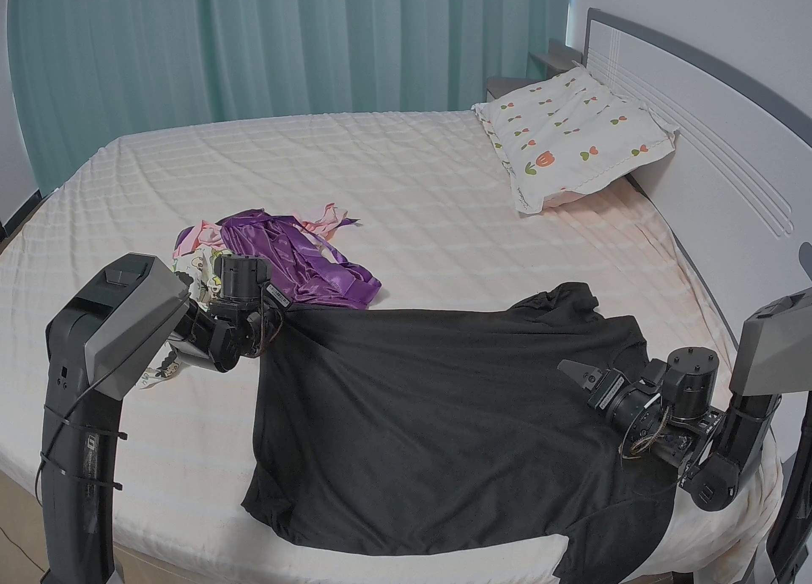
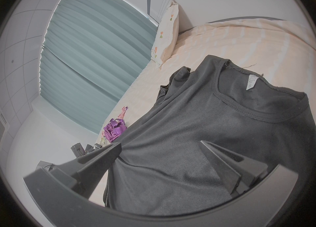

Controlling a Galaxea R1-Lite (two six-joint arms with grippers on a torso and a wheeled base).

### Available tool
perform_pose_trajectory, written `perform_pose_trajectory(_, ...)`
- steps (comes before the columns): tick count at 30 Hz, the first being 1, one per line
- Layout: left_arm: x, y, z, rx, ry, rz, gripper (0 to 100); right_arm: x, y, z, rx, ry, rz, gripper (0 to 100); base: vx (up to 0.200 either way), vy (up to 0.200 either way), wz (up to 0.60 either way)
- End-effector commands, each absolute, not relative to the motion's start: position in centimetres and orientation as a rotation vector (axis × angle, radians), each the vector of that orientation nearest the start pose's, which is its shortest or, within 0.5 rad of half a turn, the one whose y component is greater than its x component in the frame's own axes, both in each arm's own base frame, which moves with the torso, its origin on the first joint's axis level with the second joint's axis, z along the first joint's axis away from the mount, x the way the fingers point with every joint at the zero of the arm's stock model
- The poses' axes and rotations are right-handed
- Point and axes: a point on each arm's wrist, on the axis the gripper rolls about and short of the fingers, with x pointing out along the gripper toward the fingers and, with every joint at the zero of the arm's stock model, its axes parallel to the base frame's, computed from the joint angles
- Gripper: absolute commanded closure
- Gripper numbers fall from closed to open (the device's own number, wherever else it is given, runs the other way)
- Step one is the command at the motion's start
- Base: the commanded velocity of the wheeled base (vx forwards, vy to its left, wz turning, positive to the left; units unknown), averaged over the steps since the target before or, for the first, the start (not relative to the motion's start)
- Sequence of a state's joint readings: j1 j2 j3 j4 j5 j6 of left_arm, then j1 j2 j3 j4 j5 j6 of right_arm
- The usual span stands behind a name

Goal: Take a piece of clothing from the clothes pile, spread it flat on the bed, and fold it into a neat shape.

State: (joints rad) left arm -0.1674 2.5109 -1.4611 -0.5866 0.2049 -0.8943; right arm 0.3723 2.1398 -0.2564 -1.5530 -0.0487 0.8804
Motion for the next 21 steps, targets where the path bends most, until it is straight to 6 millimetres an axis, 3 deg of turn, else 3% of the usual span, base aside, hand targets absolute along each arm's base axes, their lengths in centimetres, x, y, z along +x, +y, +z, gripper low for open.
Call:
perform_pose_trajectory(1, 48.1, -7.4, 1.7, -0.795, 0.402, 0.241, 100, 25.8, 10.0, 3.1, 0.798, 0.434, 0.162, 0, 0.000, 0.000, 0.00)
perform_pose_trajectory(5, 48.1, -7.4, 1.7, -0.794, 0.402, 0.239, 100, 25.8, 10.0, 3.1, 0.798, 0.434, 0.162, 0, 0.000, 0.000, 0.00)
perform_pose_trajectory(6, 48.1, -7.4, 1.7, -0.794, 0.402, 0.239, 0, 25.8, 10.0, 3.1, 0.798, 0.434, 0.162, 0, 0.000, 0.000, 0.00)
perform_pose_trajectory(14, 46.6, -7.3, 2.2, -0.788, 0.430, 0.249, 0, 25.7, 9.9, 3.4, 0.797, 0.422, 0.164, 0, 0.000, 0.000, 0.00)
perform_pose_trajectory(17, 44.2, -7.0, 4.1, -0.795, 0.446, 0.242, 0, 25.6, 9.8, 4.0, 0.795, 0.404, 0.171, 0, 0.000, 0.000, 0.00)
perform_pose_trajectory(21, 42.5, -6.6, 6.2, -0.809, 0.438, 0.200, 0, 25.5, 10.0, 4.2, 0.788, 0.398, 0.182, 0, 0.000, 0.000, 0.00)
